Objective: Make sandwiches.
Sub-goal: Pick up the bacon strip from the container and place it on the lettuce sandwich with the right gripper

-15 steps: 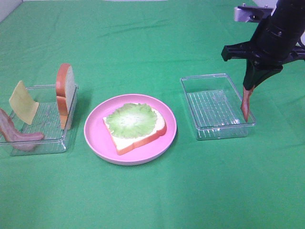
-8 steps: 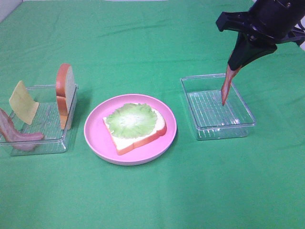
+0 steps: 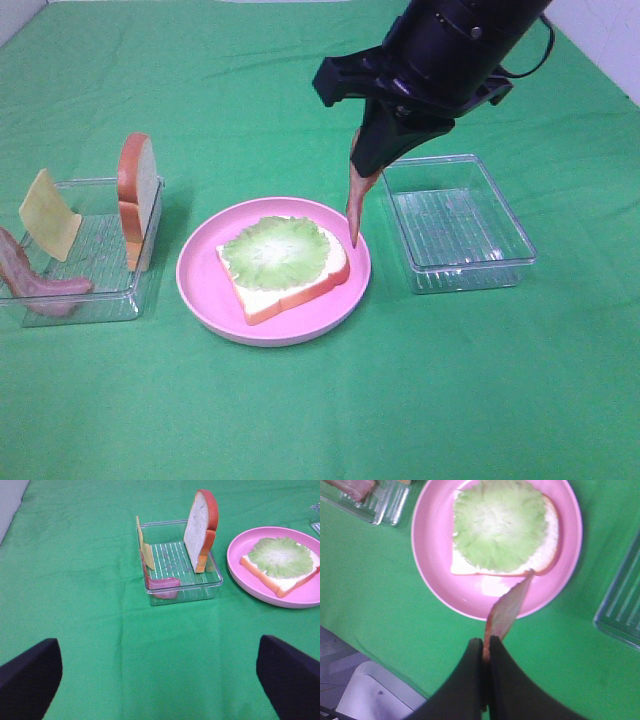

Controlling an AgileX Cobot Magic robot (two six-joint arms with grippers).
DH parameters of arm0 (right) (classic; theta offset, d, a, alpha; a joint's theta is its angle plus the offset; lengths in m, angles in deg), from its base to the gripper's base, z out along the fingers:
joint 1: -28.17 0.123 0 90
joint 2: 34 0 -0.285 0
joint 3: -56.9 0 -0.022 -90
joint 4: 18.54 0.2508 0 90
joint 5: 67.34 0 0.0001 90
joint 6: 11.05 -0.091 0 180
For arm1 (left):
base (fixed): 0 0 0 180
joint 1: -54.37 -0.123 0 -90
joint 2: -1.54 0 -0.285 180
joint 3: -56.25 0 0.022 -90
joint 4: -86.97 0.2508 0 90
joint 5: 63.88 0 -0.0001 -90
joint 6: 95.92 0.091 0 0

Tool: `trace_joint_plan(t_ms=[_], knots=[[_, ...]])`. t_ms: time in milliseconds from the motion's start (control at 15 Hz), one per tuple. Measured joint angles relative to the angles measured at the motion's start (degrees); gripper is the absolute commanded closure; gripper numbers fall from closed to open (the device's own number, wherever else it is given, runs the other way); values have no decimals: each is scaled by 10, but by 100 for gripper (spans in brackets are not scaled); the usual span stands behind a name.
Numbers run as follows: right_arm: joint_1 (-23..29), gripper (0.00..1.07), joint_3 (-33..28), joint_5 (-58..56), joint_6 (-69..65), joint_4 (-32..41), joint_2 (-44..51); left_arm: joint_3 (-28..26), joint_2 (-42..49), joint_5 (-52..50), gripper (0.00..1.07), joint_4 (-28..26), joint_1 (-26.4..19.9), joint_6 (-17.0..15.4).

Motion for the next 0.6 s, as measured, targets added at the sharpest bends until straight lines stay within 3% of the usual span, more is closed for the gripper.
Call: trace_joint_plan(t_ms=[200, 600], knots=[[36, 107, 0, 36, 1, 11, -6, 0, 0, 0, 7, 0, 0, 0], [38, 107, 44, 48, 69, 124, -74, 0, 0, 0, 7, 0, 0, 0]])
